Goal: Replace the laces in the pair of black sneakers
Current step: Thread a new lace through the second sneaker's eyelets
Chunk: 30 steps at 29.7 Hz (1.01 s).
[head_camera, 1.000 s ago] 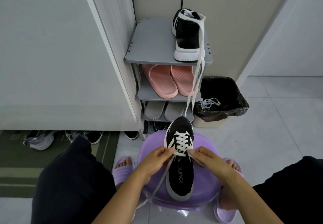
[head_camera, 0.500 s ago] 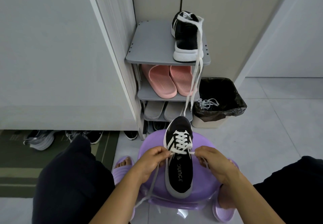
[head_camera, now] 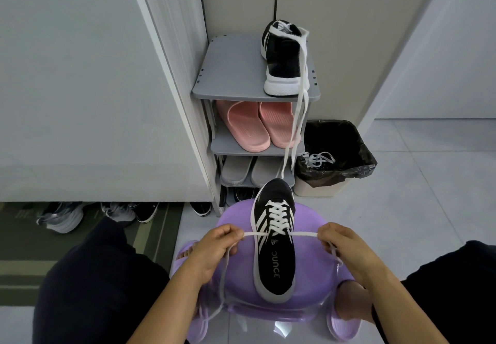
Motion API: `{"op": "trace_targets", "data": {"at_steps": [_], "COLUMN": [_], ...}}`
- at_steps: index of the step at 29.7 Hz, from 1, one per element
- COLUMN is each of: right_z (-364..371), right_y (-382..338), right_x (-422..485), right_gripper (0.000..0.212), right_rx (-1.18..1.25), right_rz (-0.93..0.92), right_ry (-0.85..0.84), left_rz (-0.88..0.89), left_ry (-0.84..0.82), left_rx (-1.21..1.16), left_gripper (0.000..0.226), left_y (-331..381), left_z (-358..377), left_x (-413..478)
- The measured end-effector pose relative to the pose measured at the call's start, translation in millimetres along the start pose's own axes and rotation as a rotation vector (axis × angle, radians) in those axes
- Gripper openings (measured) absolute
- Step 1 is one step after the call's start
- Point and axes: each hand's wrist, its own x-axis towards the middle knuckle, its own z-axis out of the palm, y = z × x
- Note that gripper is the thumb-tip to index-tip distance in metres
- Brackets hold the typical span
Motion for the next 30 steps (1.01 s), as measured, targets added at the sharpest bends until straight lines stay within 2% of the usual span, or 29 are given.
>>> {"op": "trace_targets", "data": {"at_steps": [2, 3, 5, 7, 11, 13, 20, 24, 26, 28, 30], "right_z": [9.6, 17.2, 37.3, 53.2, 64.8, 65.7, 58.6, 67.4, 68.3, 67.2, 66.1], "right_y": [1.7, 4.9, 9.6, 11.7, 15.5, 19.2, 22.4, 17.7, 17.2, 17.7, 17.6], "right_x": [-0.8, 0.5, 2.1, 3.3, 0.9, -0.3, -4.7, -2.8, -1.3, -0.5, -0.1], "right_gripper": [0.012, 0.032, 0.070, 0.084, 0.059, 0.050, 0.041, 0.042, 0.045, 0.047, 0.048], "right_rx": [-0.078, -0.175, -0.387, -0.509, -0.510, -0.491, -0.470, -0.498, -0.471, -0.454, -0.421], "right_rz": [-0.030, -0.048, -0.120, -0.216, -0.296, -0.316, -0.263, -0.272, -0.229, -0.211, -0.196], "right_ry": [0.006, 0.007, 0.010, 0.108, 0.206, 0.245, 0.303, 0.238, 0.222, 0.217, 0.191], "left_rz": [0.081, 0.149, 0.296, 0.401, 0.624, 0.679, 0.762, 0.648, 0.647, 0.663, 0.680], "left_ry": [0.067, 0.092, 0.086, 0.109, 0.238, 0.267, 0.442, 0.319, 0.266, 0.287, 0.338], "left_rx": [0.122, 0.219, 0.391, 0.540, 0.785, 0.841, 0.749, 0.770, 0.948, 1.134, 1.210], "left_gripper": [0.008, 0.017, 0.049, 0.065, 0.058, 0.054, 0.047, 0.059, 0.074, 0.091, 0.089], "left_y": [-1.9, -3.9, -11.3, -15.5, -14.9, -16.8, -22.1, -22.8, -27.7, -28.1, -21.7], "left_z": [10.5, 18.3, 37.7, 55.7, 66.1, 64.5, 54.5, 63.7, 65.4, 66.9, 71.5], "left_x": [-0.6, -0.4, 2.5, 7.0, 10.6, 10.9, 14.9, 11.9, 13.6, 17.6, 19.0]}}
